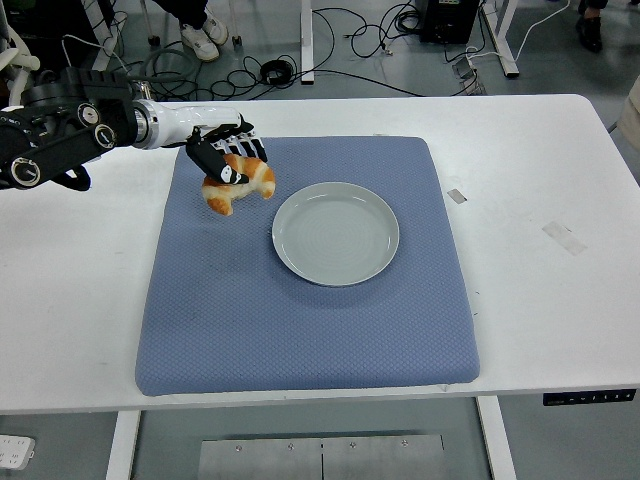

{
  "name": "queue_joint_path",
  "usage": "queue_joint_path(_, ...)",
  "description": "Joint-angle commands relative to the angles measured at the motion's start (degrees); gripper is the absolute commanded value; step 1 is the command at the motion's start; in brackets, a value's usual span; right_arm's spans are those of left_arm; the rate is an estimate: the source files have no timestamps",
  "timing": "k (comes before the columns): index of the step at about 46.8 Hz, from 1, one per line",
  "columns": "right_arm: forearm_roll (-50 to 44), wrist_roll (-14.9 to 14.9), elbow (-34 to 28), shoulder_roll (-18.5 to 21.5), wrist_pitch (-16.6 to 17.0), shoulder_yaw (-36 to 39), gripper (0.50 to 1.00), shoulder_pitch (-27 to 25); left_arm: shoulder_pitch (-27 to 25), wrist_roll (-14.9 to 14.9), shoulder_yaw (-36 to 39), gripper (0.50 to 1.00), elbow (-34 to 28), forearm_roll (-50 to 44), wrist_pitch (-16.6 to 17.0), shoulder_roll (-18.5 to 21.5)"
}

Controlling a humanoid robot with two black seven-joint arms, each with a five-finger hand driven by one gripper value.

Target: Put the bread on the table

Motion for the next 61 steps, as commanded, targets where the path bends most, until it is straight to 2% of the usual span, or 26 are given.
queue_joint_path(1,0.0,0.0,0.0,0.0,0.0,0.0,1.000,0.0,0.1,0.0,0.0,0.592,0.0,0.0,0.0,0.8)
queue_joint_path(8,0.0,0.0,0.0,0.0,0.0,0.0,1.000,0.0,1.4,0.0,0.0,0.595,0.0,-0.2,0.1,2.2)
queue_joint_path(19,0.0,0.0,0.0,0.0,0.0,0.0,1.000,0.0,4.2,0.0,0.1,0.601,0.2,-0.2,0.5,2.3)
queue_joint_path(45,0.0,0.0,0.0,0.0,0.0,0.0,1.000,0.0,6.1,0.1,0.1,0.621,0.4,-0.1,1.8,2.1)
queue_joint_path(54,0.0,0.0,0.0,0.0,0.0,0.0,1.000,0.0,6.1,0.0,0.1,0.643,0.4,-0.1,1.9,2.1)
queue_joint_path(61,0.0,0.0,0.0,0.0,0.0,0.0,1.000,0.0,6.1,0.0,0.1,0.692,0.4,-0.1,1.9,2.1)
